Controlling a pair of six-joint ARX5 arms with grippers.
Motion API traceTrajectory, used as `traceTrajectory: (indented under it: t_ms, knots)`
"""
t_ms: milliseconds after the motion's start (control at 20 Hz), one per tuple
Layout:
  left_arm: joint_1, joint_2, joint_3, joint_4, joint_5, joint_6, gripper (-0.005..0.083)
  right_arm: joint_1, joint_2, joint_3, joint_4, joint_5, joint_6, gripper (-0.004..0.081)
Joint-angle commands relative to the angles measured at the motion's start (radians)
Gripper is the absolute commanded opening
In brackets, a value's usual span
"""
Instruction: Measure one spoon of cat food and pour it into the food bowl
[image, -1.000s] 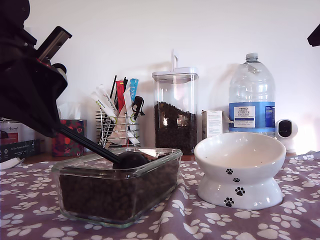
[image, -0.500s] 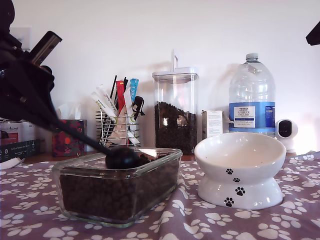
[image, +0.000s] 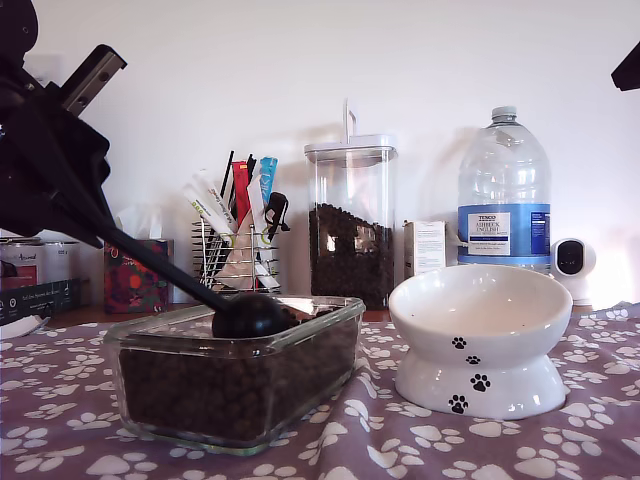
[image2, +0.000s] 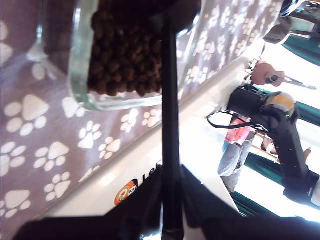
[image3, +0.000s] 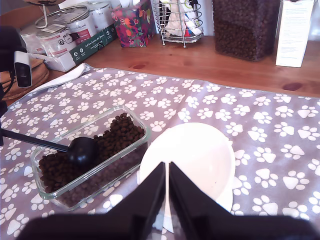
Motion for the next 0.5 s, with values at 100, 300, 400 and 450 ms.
traceTrajectory:
  t_ms: [100, 300, 400, 450]
  knots:
    - [-0.005, 0.049, -0.046, -0.005, 0.029, 0.009, -0.0021, 0.005, 0.006, 0.01, 0.014, -0.003, 0.003, -0.001]
    - [0.003, 0.053, -0.046, -0.002, 0.105, 0.023, -0.0021, 0.005, 0.006, 0.01, 0.018, -0.004, 0.003, -0.001]
    - [0.018, 0.079, -0.047, 0.0, 0.104, 0.02, -0.0021, 0.005, 0.006, 0.01, 0.017, -0.006, 0.003, -0.001]
    - [0.027, 0.101, -0.047, 0.0, 0.107, 0.019, -0.0021, 0.005, 0.006, 0.01, 0.018, -0.009, 0.003, -0.001]
